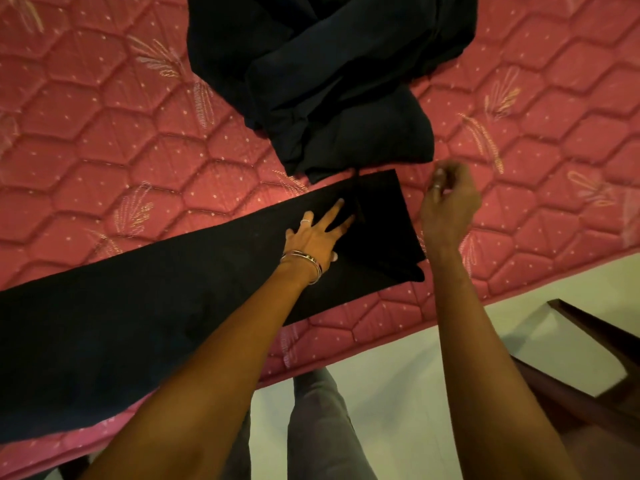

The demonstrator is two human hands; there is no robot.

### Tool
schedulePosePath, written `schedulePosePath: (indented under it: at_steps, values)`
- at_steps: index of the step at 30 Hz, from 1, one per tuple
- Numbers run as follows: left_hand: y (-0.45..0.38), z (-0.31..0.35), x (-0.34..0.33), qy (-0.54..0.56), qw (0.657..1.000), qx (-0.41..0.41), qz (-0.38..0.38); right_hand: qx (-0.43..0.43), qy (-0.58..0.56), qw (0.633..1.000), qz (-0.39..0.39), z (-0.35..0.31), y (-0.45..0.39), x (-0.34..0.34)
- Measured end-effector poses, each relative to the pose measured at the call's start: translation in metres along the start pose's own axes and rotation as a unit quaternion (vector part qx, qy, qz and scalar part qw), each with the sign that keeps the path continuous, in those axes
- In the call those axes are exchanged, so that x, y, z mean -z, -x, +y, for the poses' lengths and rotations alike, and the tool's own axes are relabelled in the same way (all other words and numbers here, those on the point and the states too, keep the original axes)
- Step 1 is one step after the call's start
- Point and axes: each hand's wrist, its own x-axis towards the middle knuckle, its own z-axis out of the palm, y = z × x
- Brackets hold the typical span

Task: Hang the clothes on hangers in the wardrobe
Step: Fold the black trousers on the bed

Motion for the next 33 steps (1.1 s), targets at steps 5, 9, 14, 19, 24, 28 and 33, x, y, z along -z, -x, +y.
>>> schedulePosePath:
  at_steps: [5, 9, 14, 19, 24, 28, 33]
  values:
    - [-0.018, 0.013, -0.003, -0.070, 0.997, 0.024, 0.006, 0.186, -0.035, 0.945, -0.266, -0.016, 0.077, -0.007]
    - [-0.013, -0.002, -0.008, 0.019, 0.988, 0.104, 0.115, 0.252, 0.141, 0.895, -0.339, 0.042, 0.111, -0.018]
    - [0.021, -0.038, -0.023, 0.047, 0.950, 0.158, 0.265, 0.011, 0.180, 0.964, -0.194, 0.076, 0.069, -0.009]
    - [0.042, -0.060, -0.035, 0.100, 0.916, 0.292, 0.257, -0.116, 0.170, 0.965, -0.162, 0.053, 0.048, -0.018]
    - [0.028, -0.087, -0.009, 0.145, 0.914, 0.294, 0.241, -0.123, 0.172, 0.964, -0.163, 0.045, 0.028, -0.018]
    - [0.023, -0.094, 0.010, 0.155, 0.899, 0.261, 0.317, -0.132, 0.071, 0.981, -0.121, 0.039, 0.017, -0.003]
    - [0.030, -0.092, -0.001, 0.195, 0.902, 0.219, 0.317, -0.167, 0.174, 0.965, -0.105, 0.030, 0.029, -0.013]
